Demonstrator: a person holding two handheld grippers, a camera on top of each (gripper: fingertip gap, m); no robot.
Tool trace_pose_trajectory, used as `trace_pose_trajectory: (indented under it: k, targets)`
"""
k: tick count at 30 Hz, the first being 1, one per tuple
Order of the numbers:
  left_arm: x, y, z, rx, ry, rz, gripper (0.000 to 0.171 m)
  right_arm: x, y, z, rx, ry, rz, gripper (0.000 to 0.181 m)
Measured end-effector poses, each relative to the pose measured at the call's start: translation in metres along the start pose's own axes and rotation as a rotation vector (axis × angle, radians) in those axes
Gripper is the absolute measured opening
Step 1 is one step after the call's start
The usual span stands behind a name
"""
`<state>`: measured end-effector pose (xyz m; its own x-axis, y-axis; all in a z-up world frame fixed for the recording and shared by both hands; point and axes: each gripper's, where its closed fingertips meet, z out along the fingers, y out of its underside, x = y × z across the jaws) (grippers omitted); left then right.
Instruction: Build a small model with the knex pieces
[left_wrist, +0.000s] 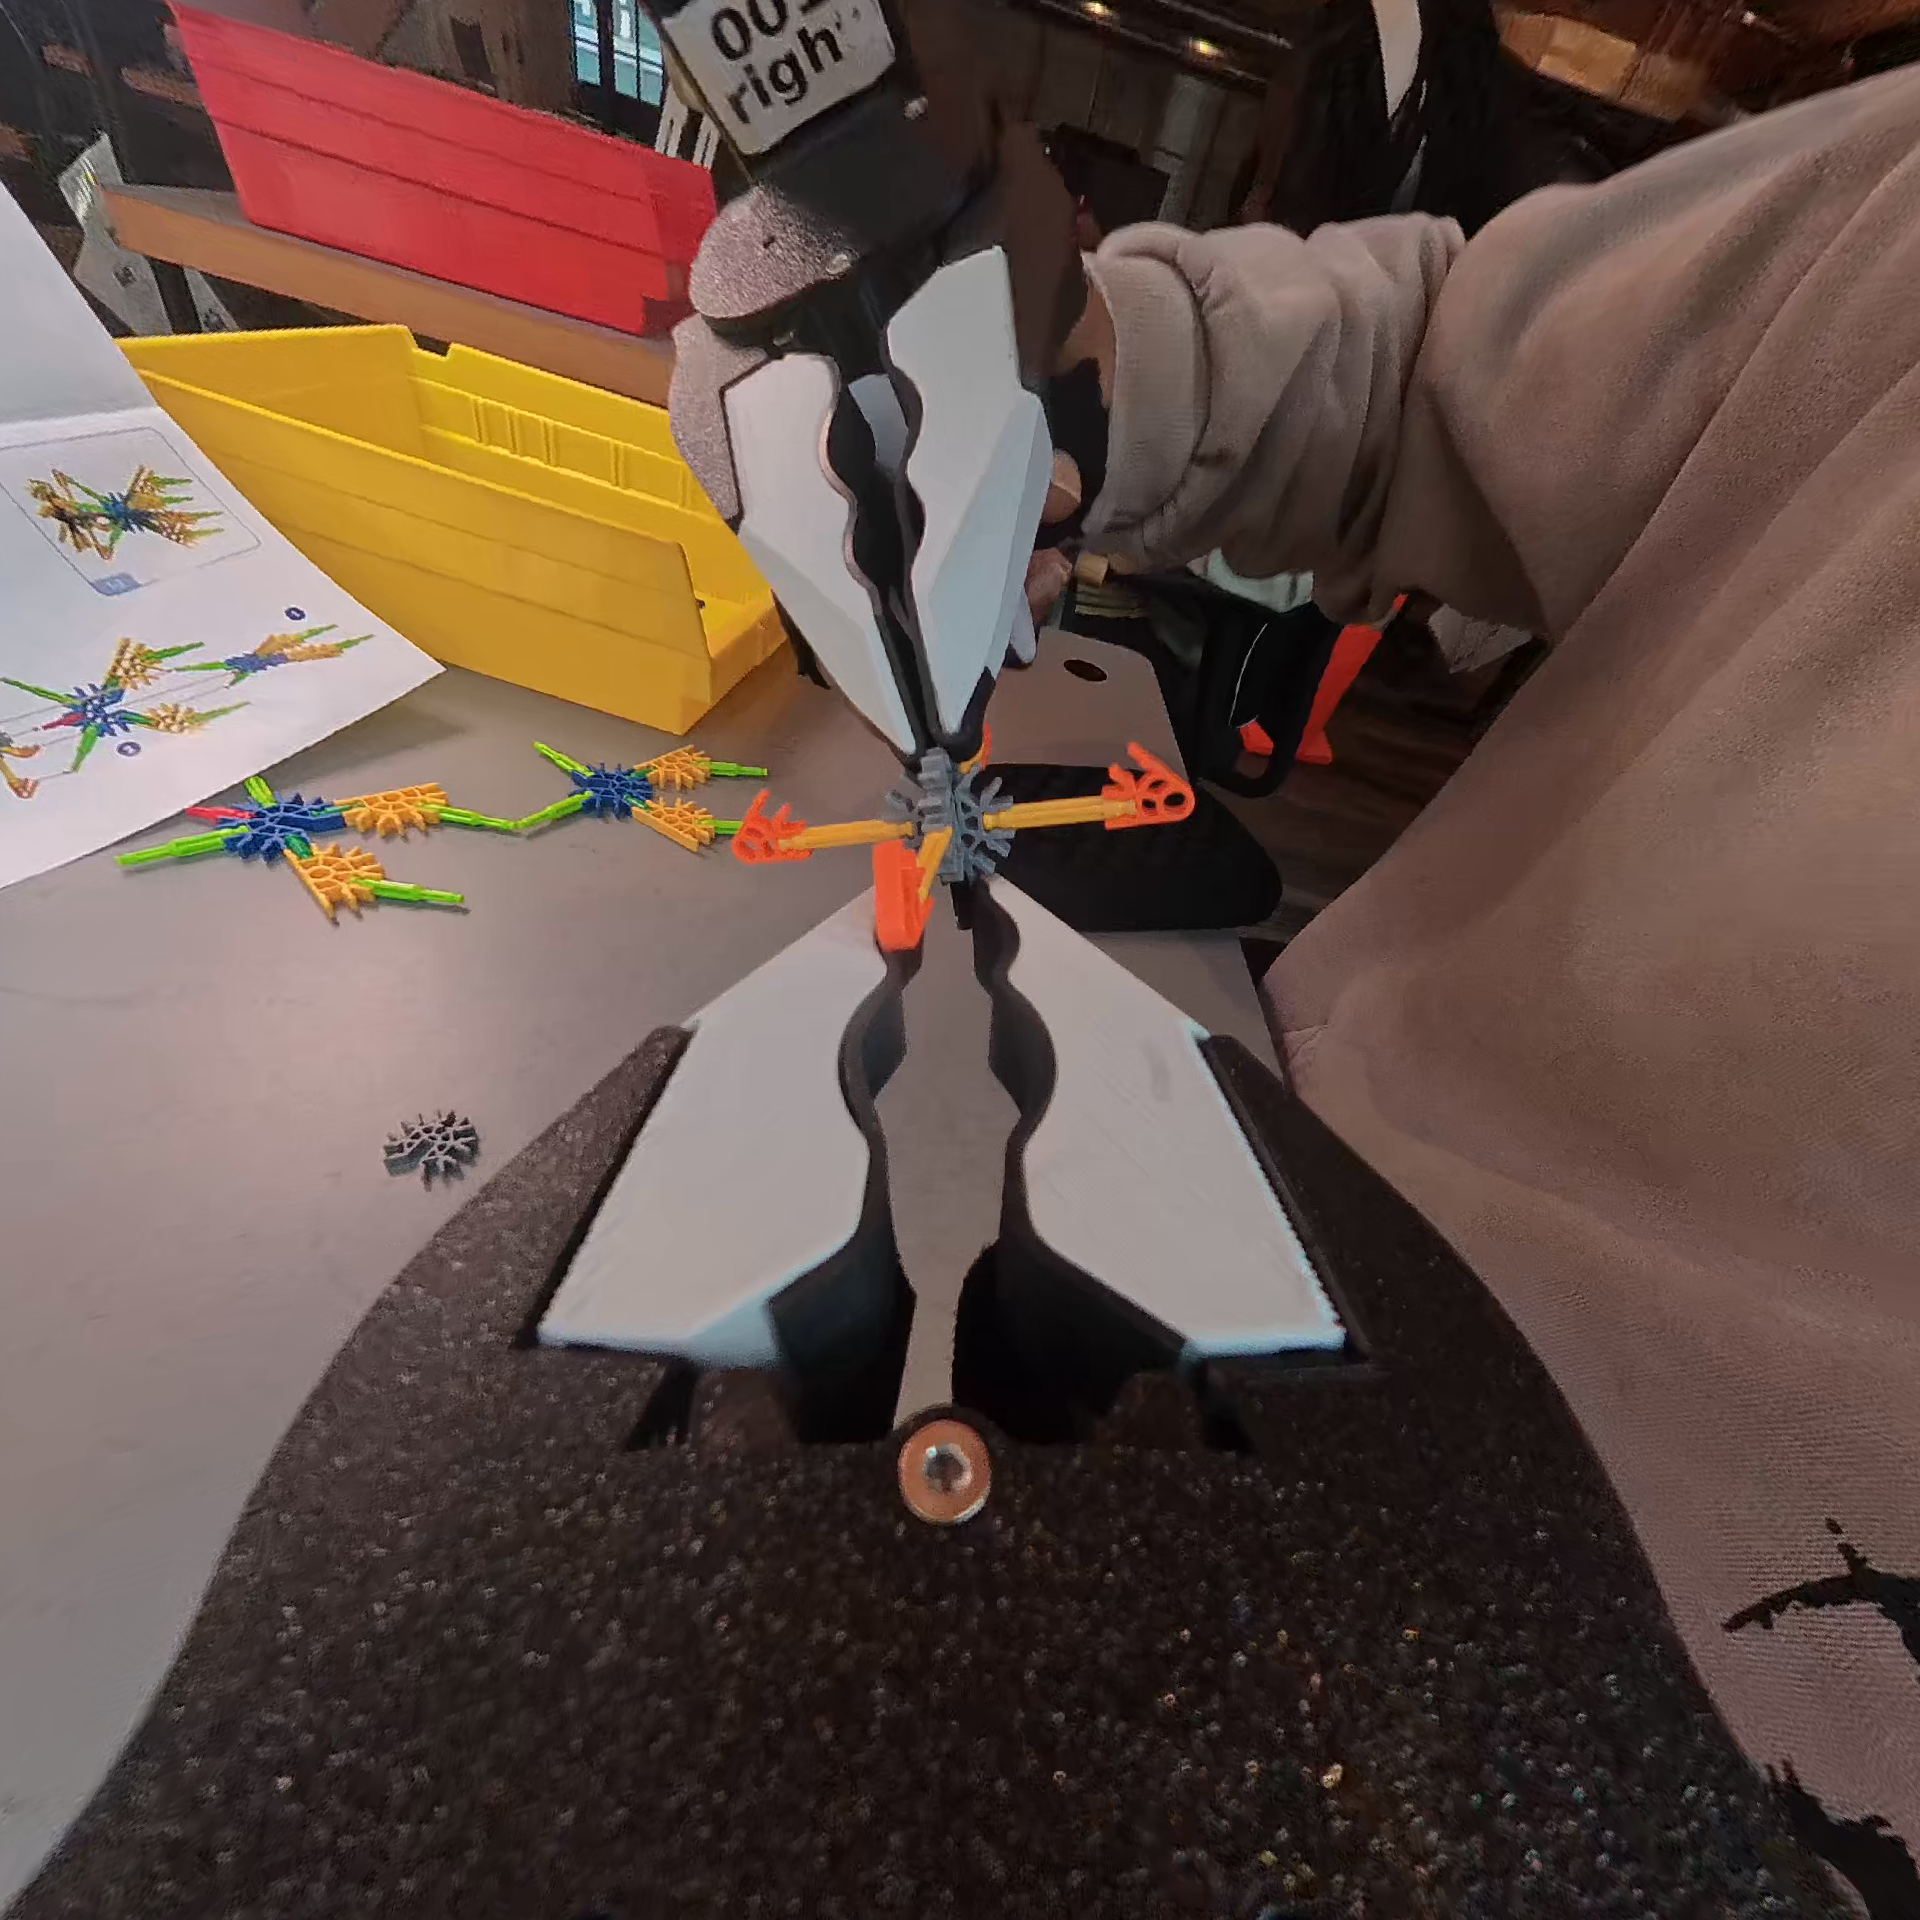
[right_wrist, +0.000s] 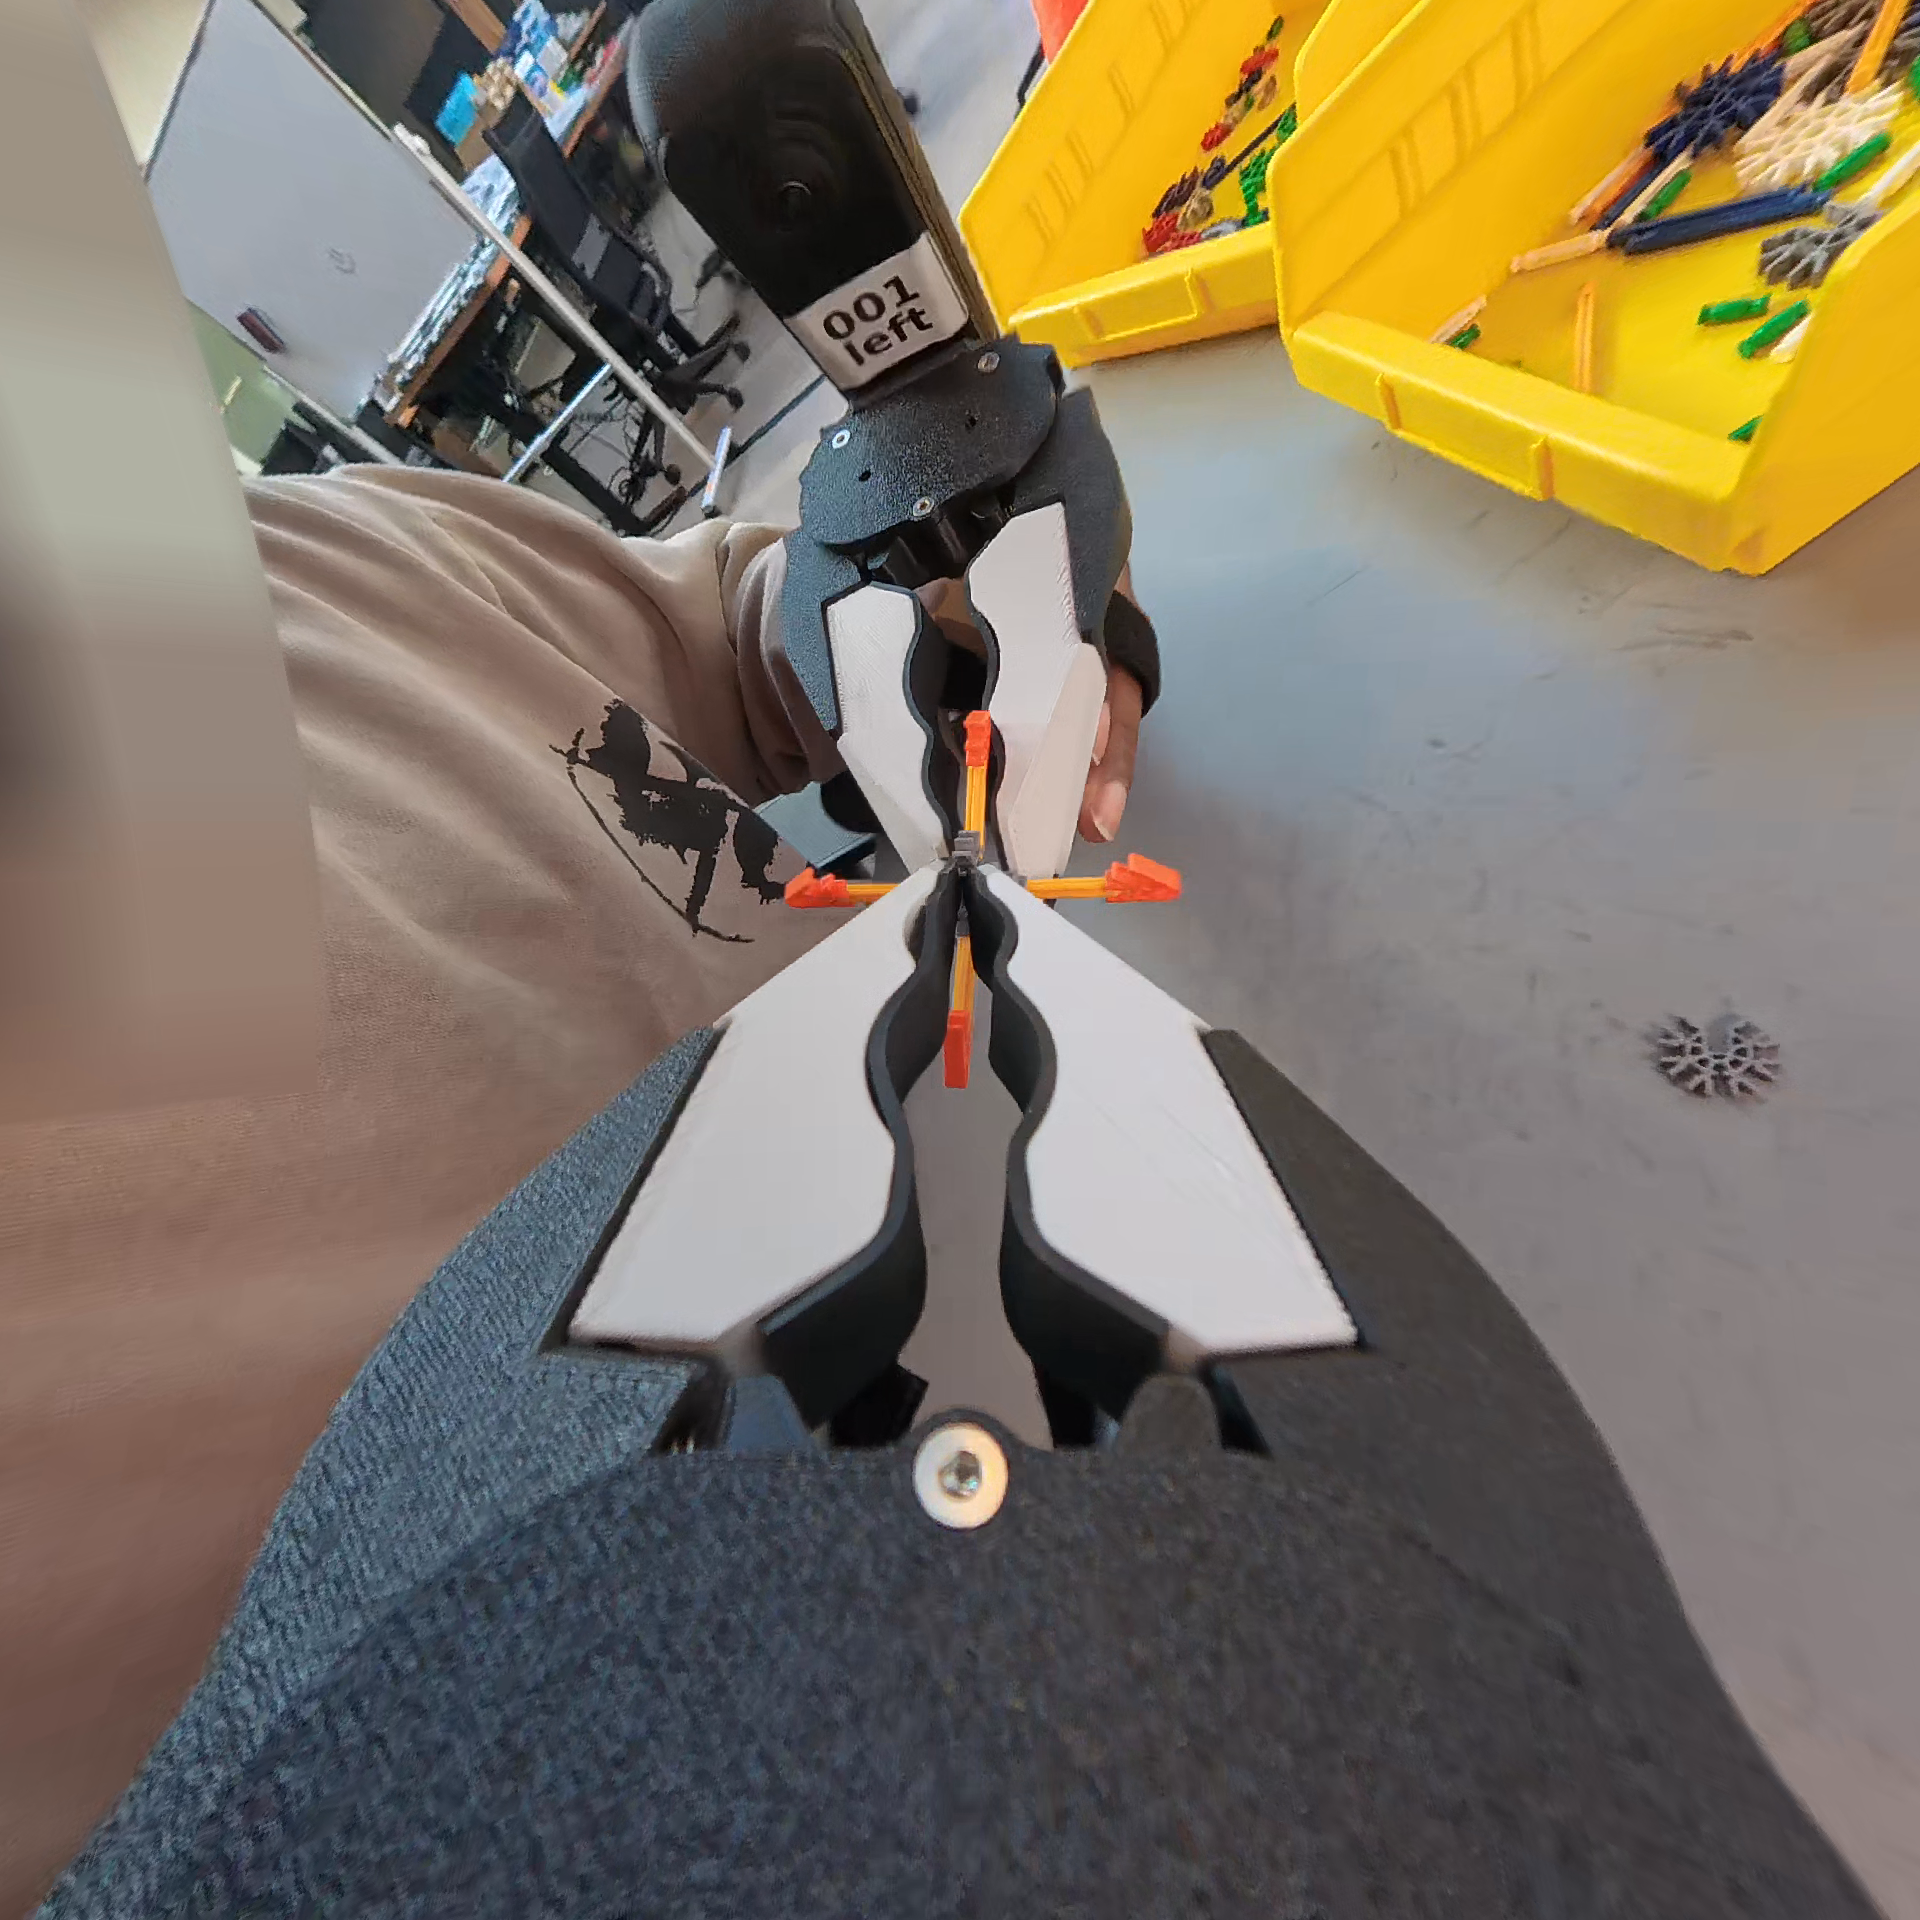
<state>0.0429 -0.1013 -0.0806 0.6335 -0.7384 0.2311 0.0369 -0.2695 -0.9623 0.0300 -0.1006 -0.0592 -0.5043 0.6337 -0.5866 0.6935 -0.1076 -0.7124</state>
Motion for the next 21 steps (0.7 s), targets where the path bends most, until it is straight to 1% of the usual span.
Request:
trace_pose_trajectory:
  k: [2, 3, 4, 5, 7, 10, 12, 13, 14, 16, 17, 18, 21]
  targets:
    - [-0.002, -0.006, -0.003, 0.036, 0.029, -0.072, 0.008, 0.001, -0.010, -0.002, 0.070, 0.049, -0.080, 0.000]
    - [-0.002, -0.009, -0.004, 0.058, 0.040, -0.097, 0.007, 0.003, -0.013, -0.004, 0.079, 0.102, -0.163, 0.006]
    - [-0.003, -0.010, -0.005, 0.071, 0.050, -0.121, 0.007, 0.005, -0.016, -0.006, 0.084, 0.174, -0.276, 0.024]
    - [-0.002, -0.010, -0.006, 0.080, 0.071, -0.147, 0.007, 0.002, -0.016, -0.006, 0.071, 0.218, -0.393, 0.036]
    - [-0.001, -0.012, -0.007, 0.112, 0.114, -0.210, 0.008, -0.004, -0.016, -0.006, 0.045, 0.310, -0.602, 0.045]
    - [0.002, -0.019, -0.010, 0.166, 0.191, -0.306, 0.008, -0.007, -0.013, 0.002, -0.015, 0.479, -0.897, 0.046]
    - [0.006, -0.022, -0.011, 0.188, 0.239, -0.356, 0.007, 0.001, -0.010, 0.007, -0.092, 0.612, -1.057, 0.047]
    - [0.006, -0.023, -0.011, 0.196, 0.252, -0.374, 0.007, 0.002, -0.011, 0.009, -0.104, 0.664, -1.128, 0.047]
    - [0.008, -0.024, -0.012, 0.203, 0.269, -0.391, 0.008, 0.001, -0.012, 0.012, -0.109, 0.689, -1.181, 0.045]
    - [0.010, -0.025, -0.011, 0.211, 0.287, -0.419, 0.009, 0.004, -0.012, 0.016, -0.143, 0.728, -1.227, 0.045]
    - [0.011, -0.026, -0.012, 0.219, 0.298, -0.432, 0.009, 0.006, -0.015, 0.015, -0.138, 0.759, -1.246, 0.037]
    - [0.012, -0.028, -0.013, 0.235, 0.318, -0.451, 0.009, 0.005, -0.018, 0.014, -0.122, 0.768, -1.249, 0.032]
    - [0.015, -0.038, -0.020, 0.297, 0.378, -0.492, 0.017, 0.000, -0.026, 0.013, -0.061, 0.731, -1.164, 0.032]
